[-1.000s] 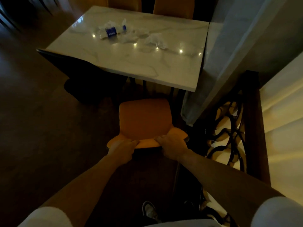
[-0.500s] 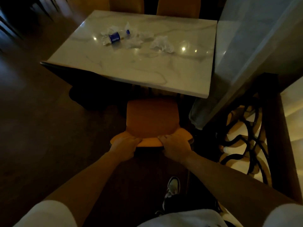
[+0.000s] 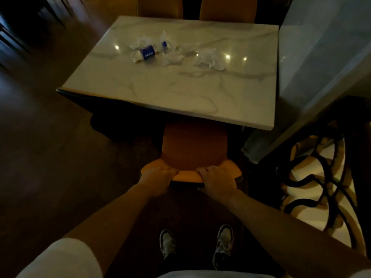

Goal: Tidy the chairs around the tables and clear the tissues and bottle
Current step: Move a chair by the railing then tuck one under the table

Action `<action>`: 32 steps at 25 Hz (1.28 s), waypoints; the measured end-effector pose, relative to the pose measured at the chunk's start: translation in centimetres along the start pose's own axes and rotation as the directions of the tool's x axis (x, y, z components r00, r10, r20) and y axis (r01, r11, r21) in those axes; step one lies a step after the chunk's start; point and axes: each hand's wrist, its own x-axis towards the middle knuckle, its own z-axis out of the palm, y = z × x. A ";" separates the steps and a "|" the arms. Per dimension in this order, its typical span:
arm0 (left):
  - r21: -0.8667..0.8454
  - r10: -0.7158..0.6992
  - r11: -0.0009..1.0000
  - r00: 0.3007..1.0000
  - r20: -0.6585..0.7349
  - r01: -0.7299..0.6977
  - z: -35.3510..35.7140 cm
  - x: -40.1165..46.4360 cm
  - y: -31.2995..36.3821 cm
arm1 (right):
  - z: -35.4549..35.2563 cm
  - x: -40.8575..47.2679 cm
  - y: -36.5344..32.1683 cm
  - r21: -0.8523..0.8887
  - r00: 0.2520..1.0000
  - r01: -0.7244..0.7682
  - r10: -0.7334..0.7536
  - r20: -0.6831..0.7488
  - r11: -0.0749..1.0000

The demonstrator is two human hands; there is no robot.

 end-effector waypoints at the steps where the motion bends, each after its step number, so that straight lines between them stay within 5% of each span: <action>1: 0.001 0.034 0.999 0.999 -0.013 -0.034 -0.1 0.3 -0.9 | -0.1 0.6 -0.5 0.012 0.999 -0.029 0.029 0.036 0.999; 5: -0.025 0.122 0.992 0.992 0.019 -0.122 -0.7 0.9 -3.2 | -1.1 2.0 -2.3 0.053 0.982 -0.128 0.119 0.145 0.990; 17: -0.022 0.375 0.927 0.924 0.072 -0.374 -0.4 1.7 -6.5 | 1.6 3.2 -3.4 -0.131 0.973 -0.232 0.227 -0.049 0.964; 32: 0.013 0.329 0.944 0.944 -0.022 -0.329 -6.3 14.9 -11.2 | -5.9 12.7 1.8 -0.086 0.970 -0.227 0.217 -0.111 0.970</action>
